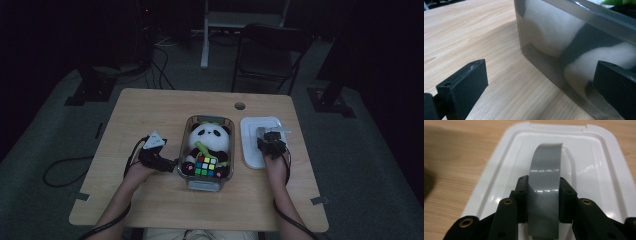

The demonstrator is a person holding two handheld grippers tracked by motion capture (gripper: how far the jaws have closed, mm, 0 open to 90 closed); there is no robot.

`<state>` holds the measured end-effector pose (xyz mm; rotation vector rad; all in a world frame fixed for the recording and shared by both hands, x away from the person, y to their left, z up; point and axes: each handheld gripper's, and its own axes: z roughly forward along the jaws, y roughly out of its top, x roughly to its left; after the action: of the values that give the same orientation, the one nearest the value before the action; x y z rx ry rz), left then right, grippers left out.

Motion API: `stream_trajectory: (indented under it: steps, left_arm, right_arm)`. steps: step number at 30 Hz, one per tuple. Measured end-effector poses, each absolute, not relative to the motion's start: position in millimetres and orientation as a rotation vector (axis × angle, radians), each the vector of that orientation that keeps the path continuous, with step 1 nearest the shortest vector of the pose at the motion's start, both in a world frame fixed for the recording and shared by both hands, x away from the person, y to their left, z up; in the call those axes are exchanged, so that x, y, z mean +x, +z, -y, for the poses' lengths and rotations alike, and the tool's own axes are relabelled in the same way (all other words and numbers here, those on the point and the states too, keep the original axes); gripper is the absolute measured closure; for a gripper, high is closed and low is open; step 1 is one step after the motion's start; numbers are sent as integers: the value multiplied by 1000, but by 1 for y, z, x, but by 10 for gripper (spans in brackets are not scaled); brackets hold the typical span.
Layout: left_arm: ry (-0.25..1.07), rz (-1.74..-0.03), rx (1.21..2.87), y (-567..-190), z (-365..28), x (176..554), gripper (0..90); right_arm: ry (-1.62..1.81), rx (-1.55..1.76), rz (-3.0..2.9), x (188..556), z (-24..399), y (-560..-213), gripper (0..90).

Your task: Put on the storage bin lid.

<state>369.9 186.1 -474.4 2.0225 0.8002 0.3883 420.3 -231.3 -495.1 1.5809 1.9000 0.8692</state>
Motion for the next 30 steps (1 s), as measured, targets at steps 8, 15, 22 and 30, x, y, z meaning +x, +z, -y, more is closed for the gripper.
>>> stream_trajectory:
  steps: [8,15,22,30]
  left_arm:
    - [390,-790,2040,-474,-183,367,5]
    - [373,-753,2060,-476,-172,364,5]
    - [348,-718,2077,-478,-153,363,4]
    - [318,-648,2115,-475,-121,361,4]
  right_arm:
    - [976,1554,-1844,399,243,-460,672]
    - [1043,1512,-1828,381,248,-428,672]
    - [1102,1440,-1830,367,243,-392,672]
    - [1175,1334,-1873,346,225,-365,672]
